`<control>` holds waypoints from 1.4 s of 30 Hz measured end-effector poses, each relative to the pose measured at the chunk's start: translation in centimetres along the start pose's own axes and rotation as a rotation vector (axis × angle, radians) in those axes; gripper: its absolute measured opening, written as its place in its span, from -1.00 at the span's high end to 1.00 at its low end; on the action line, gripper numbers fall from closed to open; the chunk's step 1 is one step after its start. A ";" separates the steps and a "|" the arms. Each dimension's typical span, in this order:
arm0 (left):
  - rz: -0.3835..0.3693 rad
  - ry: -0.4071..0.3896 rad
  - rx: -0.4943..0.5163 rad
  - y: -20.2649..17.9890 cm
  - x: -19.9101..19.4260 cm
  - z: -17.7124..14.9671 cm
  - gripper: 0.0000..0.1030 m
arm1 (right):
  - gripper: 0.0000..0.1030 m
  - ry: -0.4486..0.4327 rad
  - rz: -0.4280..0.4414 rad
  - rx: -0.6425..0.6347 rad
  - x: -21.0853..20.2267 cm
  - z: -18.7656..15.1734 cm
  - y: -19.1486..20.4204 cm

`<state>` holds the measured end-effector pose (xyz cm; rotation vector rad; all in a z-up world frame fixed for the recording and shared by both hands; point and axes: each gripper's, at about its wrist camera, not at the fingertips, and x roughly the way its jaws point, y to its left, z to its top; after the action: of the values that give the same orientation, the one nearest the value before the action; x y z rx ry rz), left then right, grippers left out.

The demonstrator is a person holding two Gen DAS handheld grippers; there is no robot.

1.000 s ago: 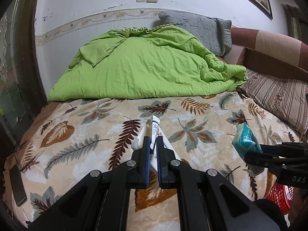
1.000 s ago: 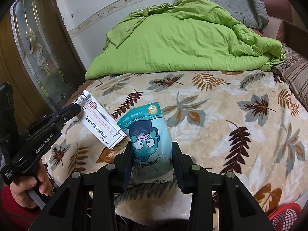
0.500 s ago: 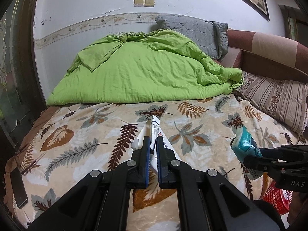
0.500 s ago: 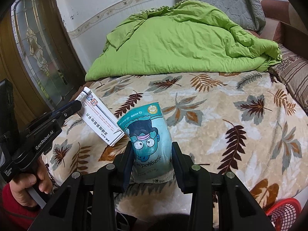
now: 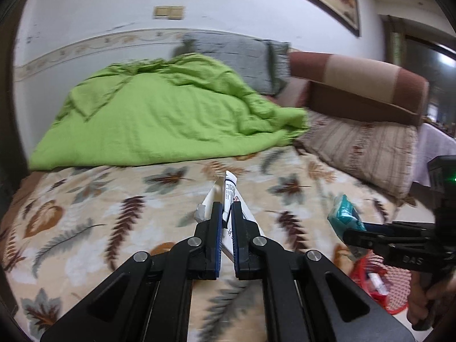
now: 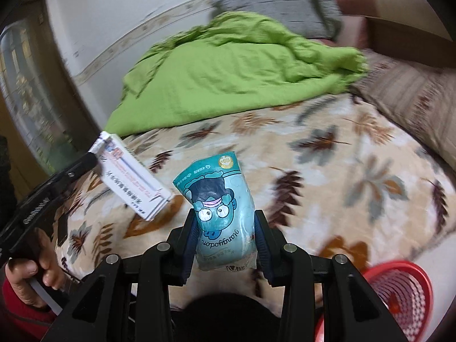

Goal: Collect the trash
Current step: 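Carry the medicine box and tissue packet over the red basket, then open both grippers to drop the box and packet into the basket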

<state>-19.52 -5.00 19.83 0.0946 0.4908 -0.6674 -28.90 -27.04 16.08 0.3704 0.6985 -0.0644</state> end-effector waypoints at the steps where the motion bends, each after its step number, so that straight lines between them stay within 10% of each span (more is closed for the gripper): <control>1: -0.035 0.005 0.009 -1.0 0.0 0.1 0.89 | 0.21 -0.004 -0.020 0.022 -0.8 -0.3 -1.1; 16: -0.467 0.157 0.145 -16.6 2.7 -1.3 0.89 | 0.20 -0.025 -0.295 0.328 -11.2 -6.8 -13.9; 30: -0.630 0.347 0.295 -25.1 6.3 -6.0 0.89 | 0.05 0.033 -0.340 0.465 -11.4 -10.5 -17.6; 36: -0.589 0.379 0.259 -24.4 7.5 -6.8 0.12 | -0.11 0.034 -0.371 0.464 -11.5 -10.6 -17.7; 42: -0.559 0.344 0.210 -22.1 6.8 -5.6 -0.14 | -0.36 0.011 -0.438 0.420 -12.0 -9.6 -16.0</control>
<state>-30.80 -24.94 13.30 0.2797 0.7884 -1.2617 -46.92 -39.37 12.00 0.6142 0.7672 -0.6317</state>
